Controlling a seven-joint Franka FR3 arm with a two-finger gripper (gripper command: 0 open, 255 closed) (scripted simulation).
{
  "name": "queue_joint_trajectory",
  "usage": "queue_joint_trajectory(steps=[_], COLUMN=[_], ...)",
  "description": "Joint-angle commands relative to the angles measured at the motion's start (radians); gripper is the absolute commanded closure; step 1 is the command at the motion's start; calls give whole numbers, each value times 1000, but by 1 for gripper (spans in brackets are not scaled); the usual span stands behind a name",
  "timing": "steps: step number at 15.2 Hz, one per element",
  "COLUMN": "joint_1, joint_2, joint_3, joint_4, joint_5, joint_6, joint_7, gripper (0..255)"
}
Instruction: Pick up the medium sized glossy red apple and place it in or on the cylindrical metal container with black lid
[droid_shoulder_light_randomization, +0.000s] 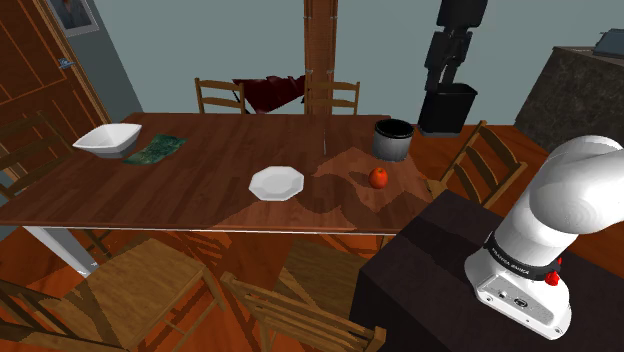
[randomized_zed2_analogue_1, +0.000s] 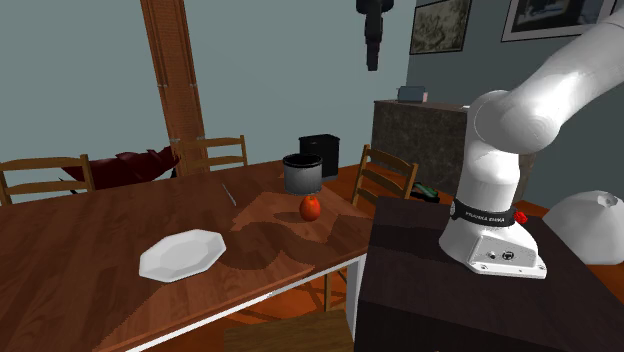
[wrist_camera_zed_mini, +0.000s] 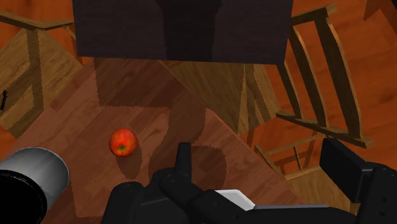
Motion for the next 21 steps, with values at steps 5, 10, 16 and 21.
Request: queue_joint_trajectory(steps=[5,10,16,21], joint_1=[-25,-57,-92,-117], joint_2=[42,128,282,449], joint_3=[-14,-34,-63,-91], joint_4=[-93,-182,-246,-261], joint_5=[-14,-28,-40,-39], joint_6=[139,322,548,736], joint_7=[-1,-2,-4,-10], gripper=[0,0,0,0])
